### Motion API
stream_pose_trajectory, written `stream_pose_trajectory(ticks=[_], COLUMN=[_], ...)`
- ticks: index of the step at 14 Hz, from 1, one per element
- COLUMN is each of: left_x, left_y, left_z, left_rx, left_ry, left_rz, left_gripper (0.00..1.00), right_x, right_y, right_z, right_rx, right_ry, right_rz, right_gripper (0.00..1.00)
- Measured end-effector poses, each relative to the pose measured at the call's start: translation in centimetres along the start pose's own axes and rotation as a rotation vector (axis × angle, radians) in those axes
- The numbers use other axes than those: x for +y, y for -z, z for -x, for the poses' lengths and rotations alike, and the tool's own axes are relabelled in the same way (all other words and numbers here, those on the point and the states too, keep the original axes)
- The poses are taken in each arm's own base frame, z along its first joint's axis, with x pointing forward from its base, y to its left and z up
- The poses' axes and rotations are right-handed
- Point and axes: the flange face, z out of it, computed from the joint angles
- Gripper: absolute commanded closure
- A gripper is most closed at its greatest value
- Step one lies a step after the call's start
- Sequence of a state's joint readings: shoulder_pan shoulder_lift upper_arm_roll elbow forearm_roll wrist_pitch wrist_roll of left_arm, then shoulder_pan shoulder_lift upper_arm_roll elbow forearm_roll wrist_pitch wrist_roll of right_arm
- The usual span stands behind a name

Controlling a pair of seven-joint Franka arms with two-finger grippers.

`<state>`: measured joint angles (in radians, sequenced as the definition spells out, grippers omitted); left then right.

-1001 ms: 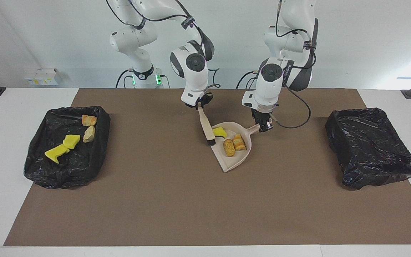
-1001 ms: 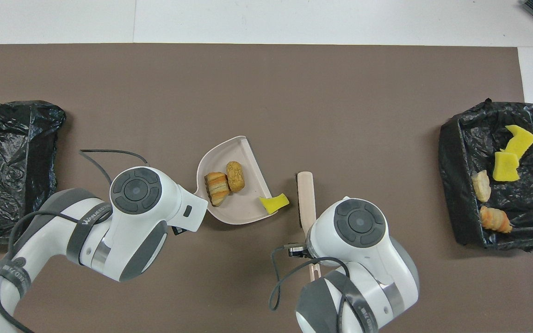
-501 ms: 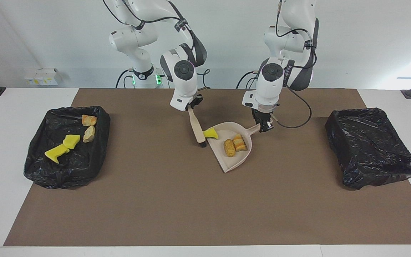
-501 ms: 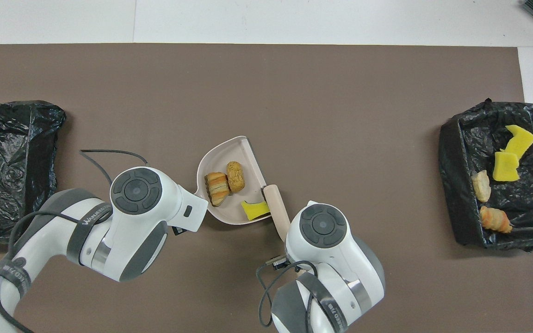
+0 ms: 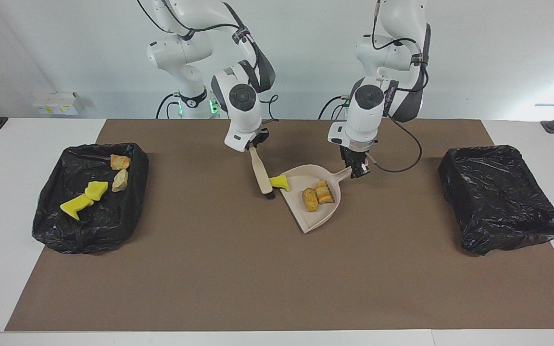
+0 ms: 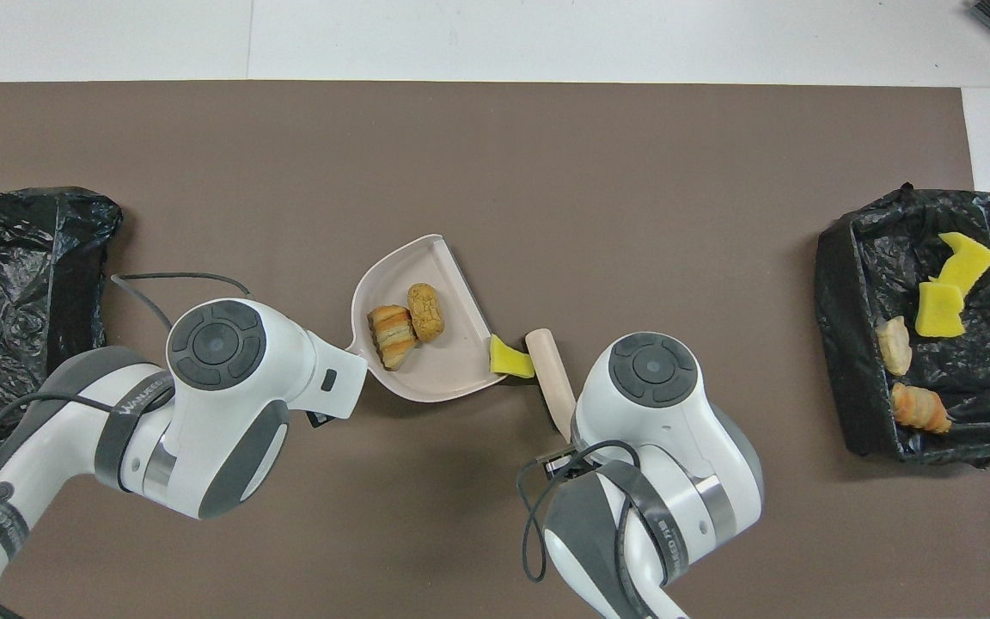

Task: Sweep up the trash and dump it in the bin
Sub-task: 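Carry the loaded dustpan to the nearer bin with the left gripper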

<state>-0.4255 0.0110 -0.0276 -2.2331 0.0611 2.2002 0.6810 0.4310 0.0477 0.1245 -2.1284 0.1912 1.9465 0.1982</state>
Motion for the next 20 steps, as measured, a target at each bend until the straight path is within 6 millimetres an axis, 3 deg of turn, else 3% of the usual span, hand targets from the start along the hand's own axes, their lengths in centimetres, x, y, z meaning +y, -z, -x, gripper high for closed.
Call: stream_pose_trajectory(ticks=[3, 7, 11, 15, 18, 20], left_x=[1.9, 2.1, 2.1, 1.3, -0.4, -2.7], left_y=[-1.4, -1.5, -1.5, -1.4, -1.2, 0.2], left_z=[-0.3, -0.4, -0.3, 0.2, 1.6, 3.7], left_rx=[-0.024, -0.023, -0.021, -0.002, 0.005, 0.027], left_ry=[-0.028, -0.024, -0.018, 0.064, 0.143, 0.219], left_rz=[0.021, 0.021, 0.024, 0.044, 0.048, 0.052], left_gripper=[1.00, 1.00, 1.00, 1.00, 1.00, 1.00], right_x=[-3.1, -7.6, -7.0, -7.8, -9.0, -9.4], right_y=[2.5, 3.0, 2.9, 3.5, 2.4, 1.4], right_z=[-0.1, 1.2, 1.6, 4.2, 7.2, 8.5], right_rx=[0.041, 0.046, 0.001, -0.016, -0.009, 0.019], right_ry=[-0.007, -0.065, -0.112, -0.271, -0.338, -0.354], right_rz=[-0.049, -0.071, -0.057, -0.005, 0.037, 0.032], right_gripper=[1.00, 1.00, 1.00, 1.00, 1.00, 1.00])
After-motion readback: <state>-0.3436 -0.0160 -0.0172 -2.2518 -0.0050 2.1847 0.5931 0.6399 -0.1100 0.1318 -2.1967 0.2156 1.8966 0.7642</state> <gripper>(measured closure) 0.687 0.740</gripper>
